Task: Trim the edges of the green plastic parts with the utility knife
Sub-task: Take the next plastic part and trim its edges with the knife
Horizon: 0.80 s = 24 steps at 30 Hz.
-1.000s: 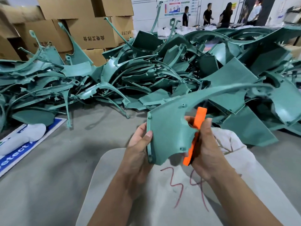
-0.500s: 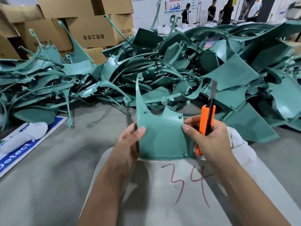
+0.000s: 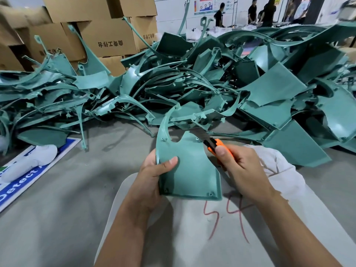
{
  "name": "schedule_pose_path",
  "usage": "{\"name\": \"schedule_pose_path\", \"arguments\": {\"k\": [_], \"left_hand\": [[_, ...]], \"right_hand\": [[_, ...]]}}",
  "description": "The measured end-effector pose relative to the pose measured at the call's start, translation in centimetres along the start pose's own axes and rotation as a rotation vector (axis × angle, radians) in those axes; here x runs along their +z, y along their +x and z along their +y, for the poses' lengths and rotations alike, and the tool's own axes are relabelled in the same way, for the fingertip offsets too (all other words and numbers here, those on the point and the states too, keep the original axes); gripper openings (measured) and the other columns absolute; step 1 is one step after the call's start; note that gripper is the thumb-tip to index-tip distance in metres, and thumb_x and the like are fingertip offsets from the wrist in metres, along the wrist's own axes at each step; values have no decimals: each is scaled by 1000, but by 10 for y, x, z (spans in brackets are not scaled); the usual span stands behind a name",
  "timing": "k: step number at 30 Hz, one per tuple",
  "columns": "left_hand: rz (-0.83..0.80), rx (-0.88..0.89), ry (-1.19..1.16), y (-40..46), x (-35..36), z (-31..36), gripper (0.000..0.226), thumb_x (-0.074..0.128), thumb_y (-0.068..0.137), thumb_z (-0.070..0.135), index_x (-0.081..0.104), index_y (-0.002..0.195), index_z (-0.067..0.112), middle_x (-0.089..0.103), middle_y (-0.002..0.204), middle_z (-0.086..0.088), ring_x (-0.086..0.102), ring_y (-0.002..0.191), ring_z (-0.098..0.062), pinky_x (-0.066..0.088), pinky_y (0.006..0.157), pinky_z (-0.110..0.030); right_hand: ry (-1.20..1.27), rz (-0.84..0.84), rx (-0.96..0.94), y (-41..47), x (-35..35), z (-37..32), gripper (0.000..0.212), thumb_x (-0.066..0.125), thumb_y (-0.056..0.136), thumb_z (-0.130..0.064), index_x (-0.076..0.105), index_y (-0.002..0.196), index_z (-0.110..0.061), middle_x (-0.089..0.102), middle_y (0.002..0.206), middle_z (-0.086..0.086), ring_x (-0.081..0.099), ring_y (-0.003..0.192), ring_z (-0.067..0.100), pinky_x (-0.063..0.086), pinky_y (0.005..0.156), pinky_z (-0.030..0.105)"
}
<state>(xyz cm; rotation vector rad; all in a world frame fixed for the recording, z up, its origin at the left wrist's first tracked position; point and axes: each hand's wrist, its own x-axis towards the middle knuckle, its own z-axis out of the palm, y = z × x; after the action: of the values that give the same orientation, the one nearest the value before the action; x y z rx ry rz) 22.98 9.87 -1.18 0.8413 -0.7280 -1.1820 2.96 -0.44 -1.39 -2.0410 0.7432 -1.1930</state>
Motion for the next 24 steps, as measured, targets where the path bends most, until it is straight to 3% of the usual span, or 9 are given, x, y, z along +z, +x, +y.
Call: {"name": "schedule_pose_path", "arguments": {"k": [4,7,12,18,20,22,24], "left_hand": [[36,27,-15,0,2,-1,51,74,77,10,64,126,1,68,125,-26,72,104,-38,60,79,-41],[28,56,-14,1,3,-3,47,72,79,9,66,126,3,69,125,-25,72,104,-37,60,80,-40],[17,76,-11,1,0,-2,55,73,79,17,63,131,3,66,128,-26,69,109,-40,59,84,-42],[103,70,-51,3,-6,3,49,68,78,15,68,126,6,69,126,-24,71,105,-35,60,81,-42],[114,67,-54,1,-9,5,48,67,77,16,70,124,6,70,124,-23,72,103,-34,61,81,-42],[108,54,-56,1,-9,7,46,65,77,15,71,122,5,71,120,-22,72,99,-34,61,80,-41],[82,49,-52,0,-9,8,48,63,78,13,68,124,2,73,114,-21,74,94,-32,61,75,-38]], "right_hand": [[-127,35,-21,0,-2,2,70,39,96,-79,67,71,-20,53,56,-4,47,52,14,38,53,34],[-166,49,-50,0,-2,1,64,44,97,-75,64,68,-21,55,56,-6,50,52,15,39,51,31],[-192,25,-84,0,-6,0,64,44,98,-73,65,72,-19,53,56,-5,50,54,16,42,53,42],[-186,60,-177,1,-5,-8,31,48,101,-66,53,72,-59,46,56,-17,46,52,9,33,50,25],[-149,50,-173,0,-4,-9,32,48,101,-67,55,72,-56,46,56,-16,44,50,9,30,50,23],[-91,25,-165,-1,-4,-10,41,48,101,-68,57,69,-44,43,55,-15,41,49,8,28,50,21],[-39,-19,-180,-2,-4,-11,45,49,102,-66,51,65,-40,39,53,-16,36,48,5,24,51,17]]}}
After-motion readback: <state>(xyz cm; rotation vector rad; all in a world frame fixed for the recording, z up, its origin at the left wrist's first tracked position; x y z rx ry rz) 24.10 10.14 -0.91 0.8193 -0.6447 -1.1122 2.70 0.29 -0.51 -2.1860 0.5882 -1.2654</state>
